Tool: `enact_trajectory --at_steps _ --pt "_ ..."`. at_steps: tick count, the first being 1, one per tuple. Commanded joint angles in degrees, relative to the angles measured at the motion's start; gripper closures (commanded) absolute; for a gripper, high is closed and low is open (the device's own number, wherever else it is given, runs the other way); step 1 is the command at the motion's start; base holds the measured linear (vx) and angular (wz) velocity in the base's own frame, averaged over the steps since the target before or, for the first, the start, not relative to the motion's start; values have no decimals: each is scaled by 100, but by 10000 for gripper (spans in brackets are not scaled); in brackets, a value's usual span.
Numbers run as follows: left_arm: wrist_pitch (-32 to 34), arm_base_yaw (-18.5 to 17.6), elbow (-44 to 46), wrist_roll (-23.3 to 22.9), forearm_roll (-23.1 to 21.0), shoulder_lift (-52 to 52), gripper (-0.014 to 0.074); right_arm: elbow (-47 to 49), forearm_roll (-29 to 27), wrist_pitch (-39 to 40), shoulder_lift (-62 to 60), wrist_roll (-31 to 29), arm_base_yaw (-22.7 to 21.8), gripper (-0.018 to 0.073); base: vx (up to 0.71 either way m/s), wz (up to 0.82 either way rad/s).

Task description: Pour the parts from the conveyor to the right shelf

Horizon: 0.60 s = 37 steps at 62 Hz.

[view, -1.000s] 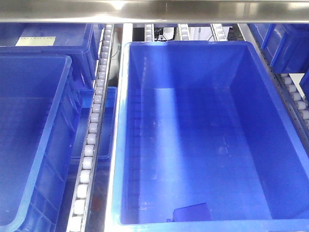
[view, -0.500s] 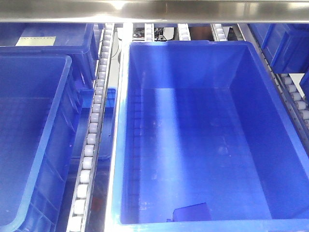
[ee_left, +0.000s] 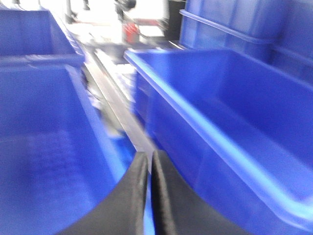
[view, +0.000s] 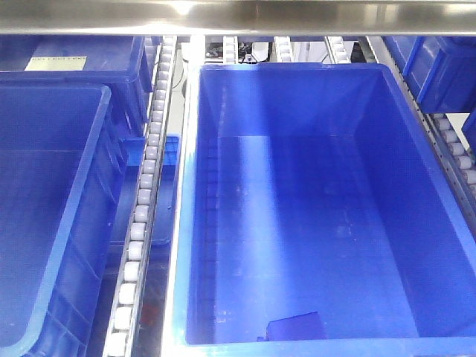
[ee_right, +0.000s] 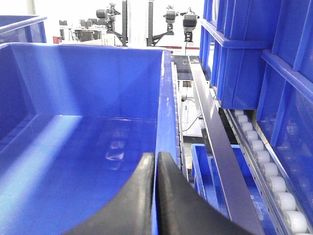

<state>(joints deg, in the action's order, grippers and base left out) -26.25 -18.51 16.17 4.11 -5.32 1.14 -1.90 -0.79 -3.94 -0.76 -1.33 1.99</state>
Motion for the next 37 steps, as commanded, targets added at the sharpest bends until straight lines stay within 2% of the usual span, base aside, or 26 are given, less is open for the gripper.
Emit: enact_trajectory --at_steps 1,13,18,23,37 --pt "1042 608 -337 21 16 -10 604 -83 16 429 -83 -25 -35 568 0 0" --pt "1960 1982 -1314 16 16 49 603 -83 16 429 -83 -25 -35 568 0 0" --pt "2369 2273 -1668 -17 16 49 603 -83 16 429 -83 -25 -35 568 0 0" --pt "2883 2330 -1985 -170 28 49 603 -83 16 429 -83 -25 -35 568 0 0" --pt "2882 2226 -1955 -197 76 49 603 -83 16 429 -83 -25 -35 568 0 0"
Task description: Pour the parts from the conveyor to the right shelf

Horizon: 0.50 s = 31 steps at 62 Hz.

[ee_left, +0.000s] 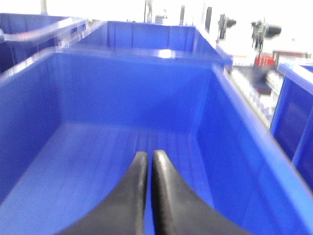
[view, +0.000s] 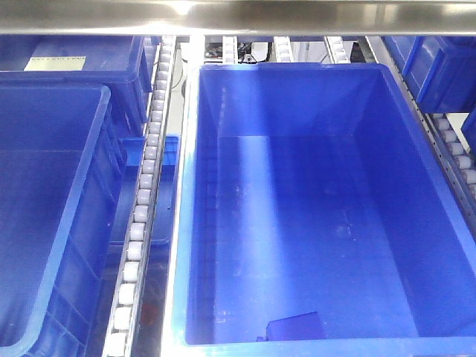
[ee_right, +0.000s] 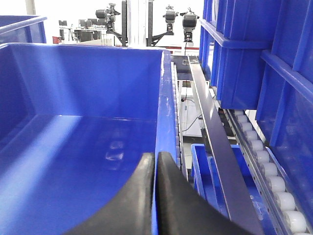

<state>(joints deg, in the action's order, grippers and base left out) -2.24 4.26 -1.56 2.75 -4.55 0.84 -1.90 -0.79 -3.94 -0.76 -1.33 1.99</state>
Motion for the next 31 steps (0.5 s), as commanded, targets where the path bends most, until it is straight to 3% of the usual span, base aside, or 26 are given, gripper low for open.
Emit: enact_trajectory --at_steps 1,15,31 --pt "482 -69 -181 -61 3 79 603 -83 16 429 -83 -25 -35 568 0 0" --pt "453 -699 -181 -61 200 79 603 -83 16 429 -83 -25 -35 568 0 0" --pt "453 -743 -181 -117 195 79 603 -83 16 429 -83 -25 -35 568 0 0"
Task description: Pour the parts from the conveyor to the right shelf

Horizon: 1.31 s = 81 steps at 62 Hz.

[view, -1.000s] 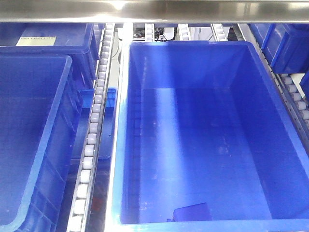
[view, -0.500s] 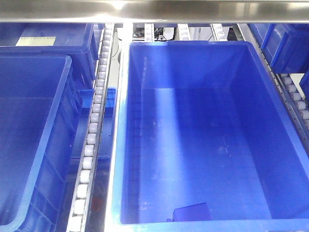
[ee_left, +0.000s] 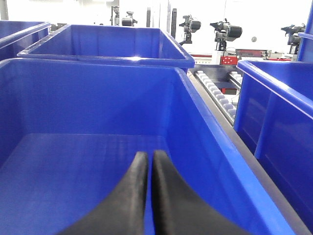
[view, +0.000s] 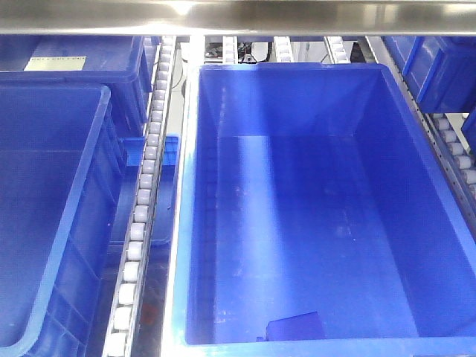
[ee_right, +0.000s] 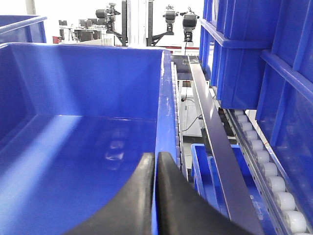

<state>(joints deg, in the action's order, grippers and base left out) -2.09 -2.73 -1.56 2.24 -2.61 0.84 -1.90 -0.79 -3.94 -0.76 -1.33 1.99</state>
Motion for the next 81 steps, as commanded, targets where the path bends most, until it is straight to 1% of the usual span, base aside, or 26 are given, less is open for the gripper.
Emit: enact_trajectory --at_steps 1,81 --pt "438 -43 -181 -66 1 79 603 -83 16 429 -83 -25 -35 568 0 0" --pt "438 -43 -181 -72 1 73 602 -83 16 429 -83 -25 -35 568 0 0"
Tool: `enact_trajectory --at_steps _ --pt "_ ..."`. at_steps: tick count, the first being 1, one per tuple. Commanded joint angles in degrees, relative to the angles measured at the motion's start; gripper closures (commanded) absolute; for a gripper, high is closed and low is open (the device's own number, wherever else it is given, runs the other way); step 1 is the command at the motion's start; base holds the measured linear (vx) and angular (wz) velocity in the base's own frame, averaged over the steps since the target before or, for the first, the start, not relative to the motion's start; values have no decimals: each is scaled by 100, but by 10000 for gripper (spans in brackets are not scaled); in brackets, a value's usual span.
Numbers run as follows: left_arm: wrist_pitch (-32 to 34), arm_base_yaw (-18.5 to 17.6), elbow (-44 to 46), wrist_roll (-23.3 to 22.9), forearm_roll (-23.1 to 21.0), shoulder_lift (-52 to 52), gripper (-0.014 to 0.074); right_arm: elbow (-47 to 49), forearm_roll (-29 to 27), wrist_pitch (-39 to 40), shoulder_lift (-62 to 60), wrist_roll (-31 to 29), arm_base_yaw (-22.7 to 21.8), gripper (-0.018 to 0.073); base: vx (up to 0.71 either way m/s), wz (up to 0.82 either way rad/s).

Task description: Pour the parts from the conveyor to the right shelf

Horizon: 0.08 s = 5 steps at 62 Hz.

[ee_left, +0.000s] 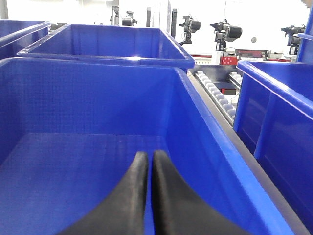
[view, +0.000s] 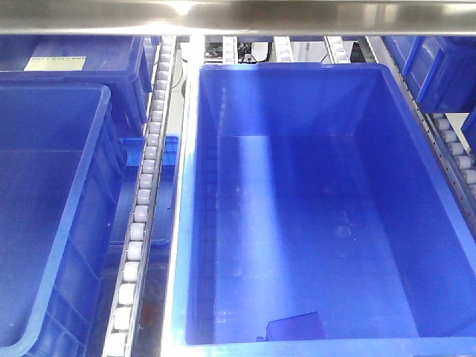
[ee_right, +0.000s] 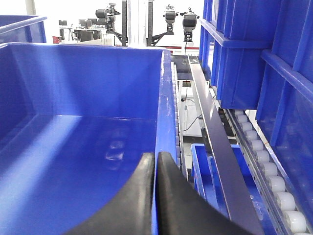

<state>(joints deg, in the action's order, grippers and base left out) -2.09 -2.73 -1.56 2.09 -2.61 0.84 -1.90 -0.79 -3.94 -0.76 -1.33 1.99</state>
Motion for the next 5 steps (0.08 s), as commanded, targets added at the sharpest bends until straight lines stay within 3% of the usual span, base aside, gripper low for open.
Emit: enact_trajectory --at_steps 1,5 --pt "438 -43 -181 -57 1 73 602 -83 16 429 -83 -25 -35 568 0 0" --pt "438 -43 -181 -57 1 73 602 -83 16 429 -83 -25 -35 568 0 0"
